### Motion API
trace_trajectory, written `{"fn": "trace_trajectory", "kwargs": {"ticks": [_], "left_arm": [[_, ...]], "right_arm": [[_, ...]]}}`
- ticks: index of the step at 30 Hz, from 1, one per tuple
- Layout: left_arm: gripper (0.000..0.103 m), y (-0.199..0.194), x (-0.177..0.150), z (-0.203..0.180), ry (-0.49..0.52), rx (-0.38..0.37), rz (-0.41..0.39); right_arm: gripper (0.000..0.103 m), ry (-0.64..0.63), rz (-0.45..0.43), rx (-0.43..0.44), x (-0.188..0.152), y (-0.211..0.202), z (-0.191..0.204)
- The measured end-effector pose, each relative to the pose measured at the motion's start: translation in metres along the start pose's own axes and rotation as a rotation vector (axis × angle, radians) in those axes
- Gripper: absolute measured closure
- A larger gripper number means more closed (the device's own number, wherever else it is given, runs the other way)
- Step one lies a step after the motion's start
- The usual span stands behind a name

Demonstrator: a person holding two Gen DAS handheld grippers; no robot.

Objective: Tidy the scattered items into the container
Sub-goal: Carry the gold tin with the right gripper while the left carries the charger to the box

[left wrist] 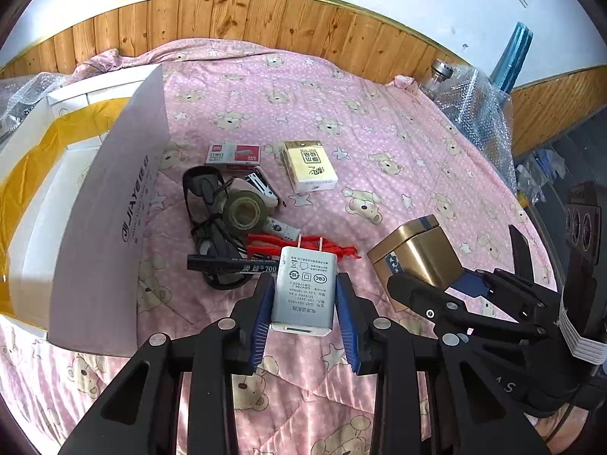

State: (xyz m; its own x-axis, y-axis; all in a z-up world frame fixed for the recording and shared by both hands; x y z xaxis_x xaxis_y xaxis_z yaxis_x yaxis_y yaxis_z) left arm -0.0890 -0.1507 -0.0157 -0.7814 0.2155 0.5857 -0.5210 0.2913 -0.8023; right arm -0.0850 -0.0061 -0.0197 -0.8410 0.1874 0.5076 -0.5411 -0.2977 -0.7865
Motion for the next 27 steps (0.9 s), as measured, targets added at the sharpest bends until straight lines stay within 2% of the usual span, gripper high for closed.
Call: {"fn": "trace_trajectory", "kwargs": {"ticks": [18, 27], "left_arm": [[0.069, -0.032, 0.012, 0.012, -0.018, -0.001, -0.044], [0.069, -0.051, 0.022, 0.029, -0.041, 0.008, -0.085]], "right_arm": [[0.051, -0.019, -0.02, 0.011, 0.01, -0.013, 0.029], [0.051, -0.065, -0.043, 0.027, 0.027, -0.017, 0.059]]}}
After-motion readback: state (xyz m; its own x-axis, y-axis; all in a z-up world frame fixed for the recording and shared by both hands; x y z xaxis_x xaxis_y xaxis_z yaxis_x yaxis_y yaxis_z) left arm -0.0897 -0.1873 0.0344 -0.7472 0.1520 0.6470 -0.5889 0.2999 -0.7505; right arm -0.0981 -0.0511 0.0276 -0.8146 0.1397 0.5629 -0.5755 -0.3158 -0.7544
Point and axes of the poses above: each gripper's, at about its wrist camera, not at the fingertips, and y roughly the way its jaws point, z to its left, x to its top, the point moved 2 cm from there along y, roughly the way its jaws point, and after that the axes turned 13 degrees about y, right-handed, at the moved point
